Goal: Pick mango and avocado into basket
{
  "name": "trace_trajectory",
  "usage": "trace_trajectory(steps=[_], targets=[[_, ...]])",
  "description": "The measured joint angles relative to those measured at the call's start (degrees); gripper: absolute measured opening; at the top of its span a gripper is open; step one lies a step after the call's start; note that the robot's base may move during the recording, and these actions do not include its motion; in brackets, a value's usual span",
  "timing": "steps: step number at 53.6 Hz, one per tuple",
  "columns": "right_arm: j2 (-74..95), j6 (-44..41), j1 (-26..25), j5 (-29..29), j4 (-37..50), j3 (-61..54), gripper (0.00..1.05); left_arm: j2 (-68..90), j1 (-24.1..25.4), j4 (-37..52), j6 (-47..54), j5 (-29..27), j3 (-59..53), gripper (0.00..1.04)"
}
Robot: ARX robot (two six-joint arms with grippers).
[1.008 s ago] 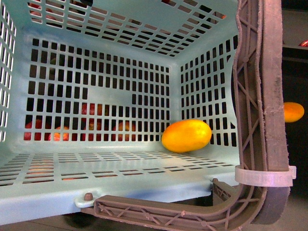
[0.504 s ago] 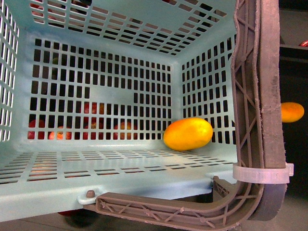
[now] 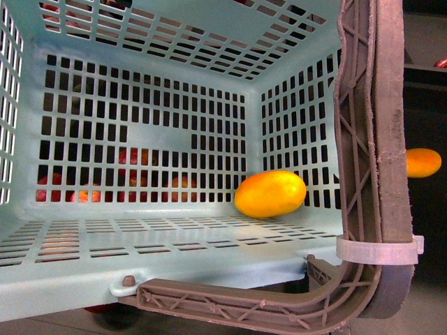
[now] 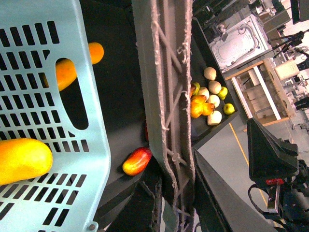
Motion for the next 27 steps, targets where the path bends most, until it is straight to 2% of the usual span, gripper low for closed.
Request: trace_trajectory(steps=[9,15,23,27], targets=[[-2.1,0.0,0.0,-0.2,-2.1,0.0,0.02,0.0,0.0,0.0,0.0,0.0,0.0,0.14],[-9.7,-0.3,0.0,-0.2,-11.5,0.0,0.02,0.0,0.0,0.0,0.0,0.0,0.0,0.14],[-11.7,-0.5,0.0,-0.2,-12.1,0.0,0.03,0.0,0.0,0.0,0.0,-0.1,0.0,0.14],[-11.7,-0.5,0.0,-0.3,-12.1,0.0,0.14,0.0,0.0,0.0,0.0,-0.1,0.0,0.14]])
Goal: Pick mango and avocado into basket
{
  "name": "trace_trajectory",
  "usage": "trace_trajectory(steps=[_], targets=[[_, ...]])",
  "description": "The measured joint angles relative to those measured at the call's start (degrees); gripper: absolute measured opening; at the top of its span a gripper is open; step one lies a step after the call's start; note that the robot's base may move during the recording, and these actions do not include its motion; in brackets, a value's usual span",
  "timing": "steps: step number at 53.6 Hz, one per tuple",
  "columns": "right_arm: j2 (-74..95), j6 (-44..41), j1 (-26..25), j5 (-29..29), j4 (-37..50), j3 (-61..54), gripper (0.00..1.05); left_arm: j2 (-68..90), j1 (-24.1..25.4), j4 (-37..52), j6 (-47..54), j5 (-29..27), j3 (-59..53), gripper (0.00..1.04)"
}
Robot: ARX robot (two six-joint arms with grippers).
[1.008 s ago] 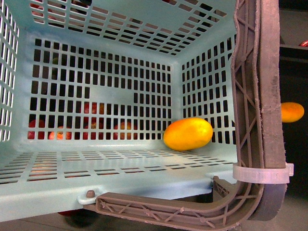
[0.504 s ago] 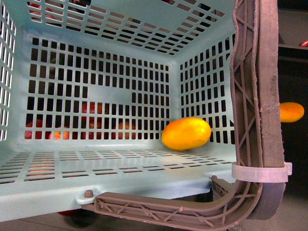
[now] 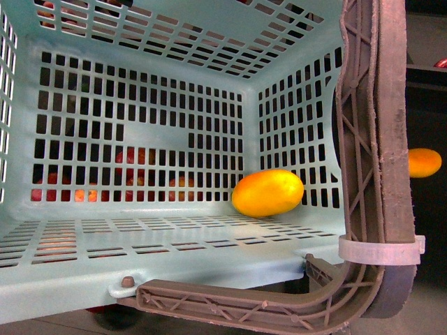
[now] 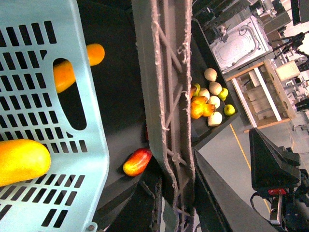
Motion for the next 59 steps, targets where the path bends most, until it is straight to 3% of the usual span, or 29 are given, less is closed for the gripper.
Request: trace_trajectory(steps=[7,27,59], targets=[[0.0,0.0,0.0,0.0,0.0,0.0,0.4,0.0,0.0,0.0,-0.2,0.1,0.0,0.14],[-0.1,0.0,0.1,0.2,-0.1,0.0,0.98,0.0,-0.8,0.0,0.0,1.2,0.1,0.14],[-0.1,-0.1,0.1,0.1,-0.2,0.0,0.97,0.1,0.1,0.0,0.0,-0.4,0.0,0.14]])
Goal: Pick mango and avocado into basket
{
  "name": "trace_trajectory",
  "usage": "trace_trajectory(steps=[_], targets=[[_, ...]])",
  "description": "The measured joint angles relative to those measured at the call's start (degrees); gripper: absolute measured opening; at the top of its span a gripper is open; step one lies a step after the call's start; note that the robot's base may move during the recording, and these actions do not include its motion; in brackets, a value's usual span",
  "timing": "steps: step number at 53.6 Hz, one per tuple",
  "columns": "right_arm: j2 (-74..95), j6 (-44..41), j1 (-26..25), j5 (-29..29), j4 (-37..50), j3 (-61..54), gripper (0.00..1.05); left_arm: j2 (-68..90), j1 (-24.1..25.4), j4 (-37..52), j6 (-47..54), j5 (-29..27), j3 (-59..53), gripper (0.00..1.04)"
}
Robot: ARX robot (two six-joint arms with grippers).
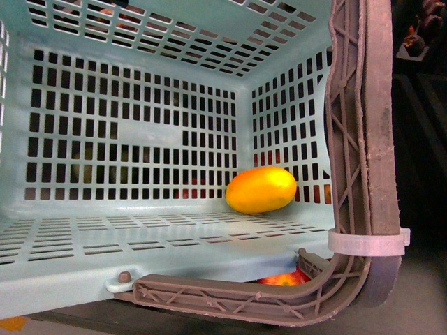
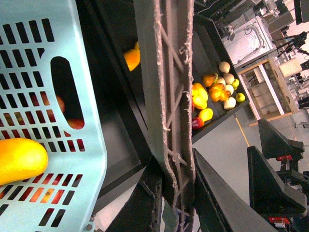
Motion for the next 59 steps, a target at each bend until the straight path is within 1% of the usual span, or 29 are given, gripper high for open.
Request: trace_trajectory(steps=[13,34,59], targets=[[0.0,0.0,0.0,0.0,-0.1,0.0,0.97,0.0,-0.2,0.0,-0.1,0.9,0.0,0.14],[0.0,0.0,0.0,0.0,0.0,0.0,0.97,-0.1,0.0,0.0,-0.1,0.0,0.0,0.14],[0.0,0.0,0.0,0.0,-0.1,0.0,0.97,-0.1,-0.1,0.0,-0.2,0.6,0.0,0.14]])
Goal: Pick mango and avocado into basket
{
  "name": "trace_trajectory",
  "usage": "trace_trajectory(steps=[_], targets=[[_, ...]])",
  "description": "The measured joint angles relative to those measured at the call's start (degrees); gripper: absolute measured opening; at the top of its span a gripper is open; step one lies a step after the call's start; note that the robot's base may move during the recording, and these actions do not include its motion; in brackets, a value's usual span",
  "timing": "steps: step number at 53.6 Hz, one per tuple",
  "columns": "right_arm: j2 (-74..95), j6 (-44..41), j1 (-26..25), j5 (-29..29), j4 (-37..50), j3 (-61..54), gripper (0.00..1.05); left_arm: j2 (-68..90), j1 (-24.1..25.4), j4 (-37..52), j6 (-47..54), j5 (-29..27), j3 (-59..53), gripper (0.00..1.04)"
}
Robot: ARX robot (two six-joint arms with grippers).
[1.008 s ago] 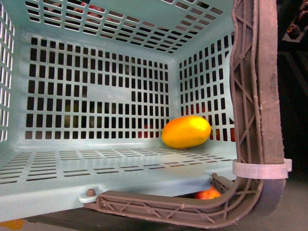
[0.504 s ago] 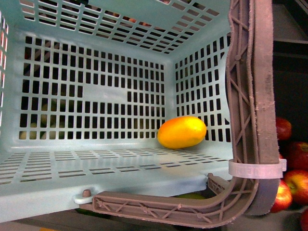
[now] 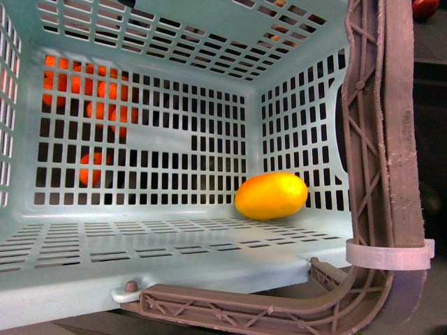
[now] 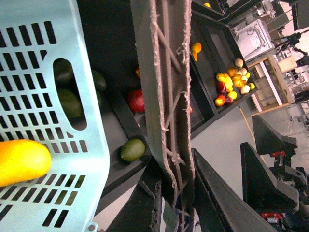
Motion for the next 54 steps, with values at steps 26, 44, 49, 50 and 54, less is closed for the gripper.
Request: trace_trajectory(steps=[26,44,49,50,54], targets=[[0.0,0.0,0.0,-0.2,0.0,0.0,0.97,0.0,0.2,0.0,0.0,-0.1,0.0,0.14],[0.0,0.0,0.0,0.0,0.0,0.0,0.97,0.0,0.5,0.0,0.4,-1.0,0.0,0.14],[0.0,0.0,0.0,0.0,0.0,0.0,0.97,0.0,0.3,0.0,0.2,-0.3,0.0,0.14],[0.0,0.0,0.0,0.0,0.0,0.0,0.97,0.0,0.3,0.0,0.2,0.0,0.0,0.14],[0.0,0.0,0.0,0.0,0.0,0.0,0.97,0.0,-0.1,0.0,0.3,0.3,0.0,0.14]])
